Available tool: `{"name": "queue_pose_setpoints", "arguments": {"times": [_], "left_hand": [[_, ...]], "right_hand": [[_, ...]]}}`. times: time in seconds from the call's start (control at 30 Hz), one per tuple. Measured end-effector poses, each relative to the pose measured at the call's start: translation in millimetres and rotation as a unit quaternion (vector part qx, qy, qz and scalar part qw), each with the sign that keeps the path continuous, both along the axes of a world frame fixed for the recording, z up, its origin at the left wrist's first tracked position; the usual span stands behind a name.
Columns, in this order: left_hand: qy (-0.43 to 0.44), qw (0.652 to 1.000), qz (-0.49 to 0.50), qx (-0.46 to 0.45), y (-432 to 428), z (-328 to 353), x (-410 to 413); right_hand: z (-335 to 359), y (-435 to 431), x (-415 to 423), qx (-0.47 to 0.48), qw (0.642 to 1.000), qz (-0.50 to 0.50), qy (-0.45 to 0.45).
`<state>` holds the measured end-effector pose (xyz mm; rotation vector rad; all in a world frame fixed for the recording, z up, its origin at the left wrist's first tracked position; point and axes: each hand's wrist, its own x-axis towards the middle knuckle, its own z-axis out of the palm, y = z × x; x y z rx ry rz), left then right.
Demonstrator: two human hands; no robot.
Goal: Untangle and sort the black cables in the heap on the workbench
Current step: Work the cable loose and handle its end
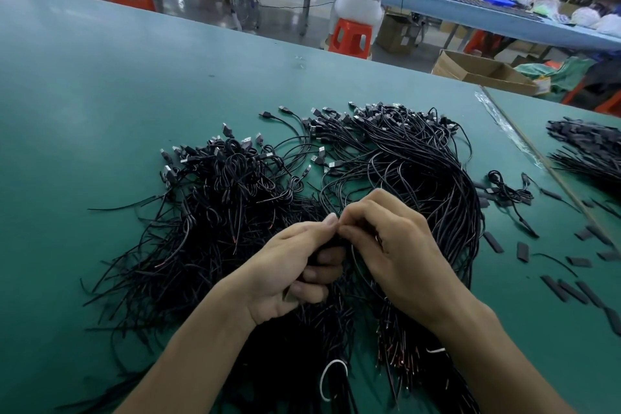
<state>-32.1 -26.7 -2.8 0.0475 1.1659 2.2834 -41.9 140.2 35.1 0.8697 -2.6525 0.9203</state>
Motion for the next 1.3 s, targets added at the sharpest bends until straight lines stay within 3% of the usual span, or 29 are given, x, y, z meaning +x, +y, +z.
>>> {"name": "queue_pose_setpoints", "arguments": {"times": [0.23,0.37,0.47,0.6,0.73,0.8,1.0,1.1,1.3], "left_hand": [[-0.002,0.997,0.042,-0.064,3.0,3.8,0.8],[0.084,0.980,0.162,-0.080,10.6,3.0,1.1],[0.189,0.937,0.272,-0.108,17.3,-0.1,2.1],[0.283,0.882,0.355,-0.126,20.0,3.2,2.9],[0.339,0.848,0.379,-0.149,19.1,1.3,2.3],[0.342,0.854,0.366,-0.137,19.0,2.1,4.2],[0.366,0.860,0.321,-0.153,10.7,7.0,7.1],[0.381,0.832,0.318,-0.248,8.3,4.0,6.7],[0.335,0.838,0.310,-0.300,1.2,0.0,0.0]], "right_hand": [[-4.9,-7.8,5.1,-0.010,0.999,-0.004,0.038],[-4.5,-18.2,7.4,-0.017,0.997,-0.066,0.037],[-6.7,-28.8,12.6,-0.122,0.988,-0.086,-0.035],[-5.3,-40.7,18.6,-0.314,0.922,-0.045,-0.222],[-2.1,-42.5,21.6,-0.405,0.849,0.008,-0.338],[-2.1,-41.8,21.4,-0.433,0.824,0.023,-0.364],[-2.5,-37.1,18.3,-0.459,0.809,0.032,-0.365],[5.2,-26.5,14.2,-0.443,0.830,0.032,-0.336],[10.1,-10.2,6.4,-0.342,0.910,-0.005,-0.235]]}}
